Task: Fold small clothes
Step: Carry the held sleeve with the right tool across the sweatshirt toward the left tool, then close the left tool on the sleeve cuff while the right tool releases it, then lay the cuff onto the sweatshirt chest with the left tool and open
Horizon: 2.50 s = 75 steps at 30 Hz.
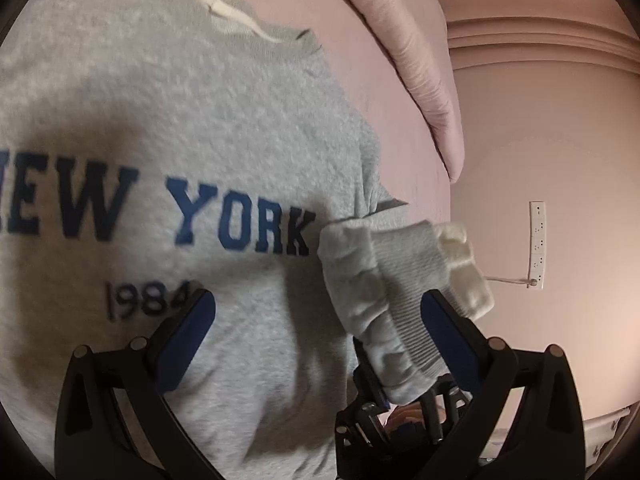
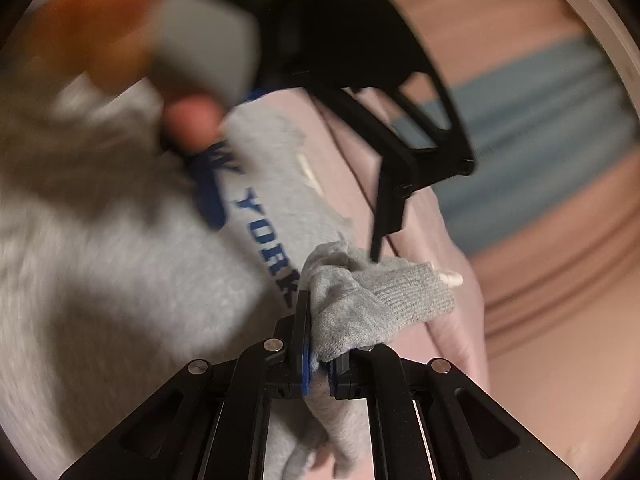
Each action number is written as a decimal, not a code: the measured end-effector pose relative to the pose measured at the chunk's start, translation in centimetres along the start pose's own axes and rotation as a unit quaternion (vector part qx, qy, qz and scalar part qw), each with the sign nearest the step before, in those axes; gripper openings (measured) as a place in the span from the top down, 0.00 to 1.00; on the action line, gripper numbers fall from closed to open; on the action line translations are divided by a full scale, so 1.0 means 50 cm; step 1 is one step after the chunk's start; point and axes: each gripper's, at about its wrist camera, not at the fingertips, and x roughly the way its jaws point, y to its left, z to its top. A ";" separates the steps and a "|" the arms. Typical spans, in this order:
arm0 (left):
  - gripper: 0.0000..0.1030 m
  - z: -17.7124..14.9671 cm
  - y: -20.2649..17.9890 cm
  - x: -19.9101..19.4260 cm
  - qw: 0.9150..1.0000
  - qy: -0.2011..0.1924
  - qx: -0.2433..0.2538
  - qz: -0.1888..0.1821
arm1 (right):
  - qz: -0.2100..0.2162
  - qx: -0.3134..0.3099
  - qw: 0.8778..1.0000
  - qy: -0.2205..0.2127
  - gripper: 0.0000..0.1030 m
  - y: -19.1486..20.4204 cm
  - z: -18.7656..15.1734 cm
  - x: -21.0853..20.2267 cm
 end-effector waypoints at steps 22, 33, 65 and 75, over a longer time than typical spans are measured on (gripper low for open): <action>0.75 0.033 0.017 -0.012 0.998 0.030 0.028 0.049 | -0.022 -0.159 0.986 0.055 0.95 0.092 0.056 0.132; 0.85 0.015 0.000 -0.048 0.998 -0.047 0.031 0.011 | 0.075 0.148 0.983 0.081 0.36 -0.059 0.064 0.144; 0.86 0.028 0.097 -0.177 0.985 -0.148 0.025 0.080 | 0.286 0.805 0.515 0.075 0.35 -0.174 -0.305 0.068; 0.87 0.019 0.141 -0.173 0.989 -0.126 0.001 0.080 | 0.370 0.803 0.465 0.038 0.35 -0.179 -0.275 0.111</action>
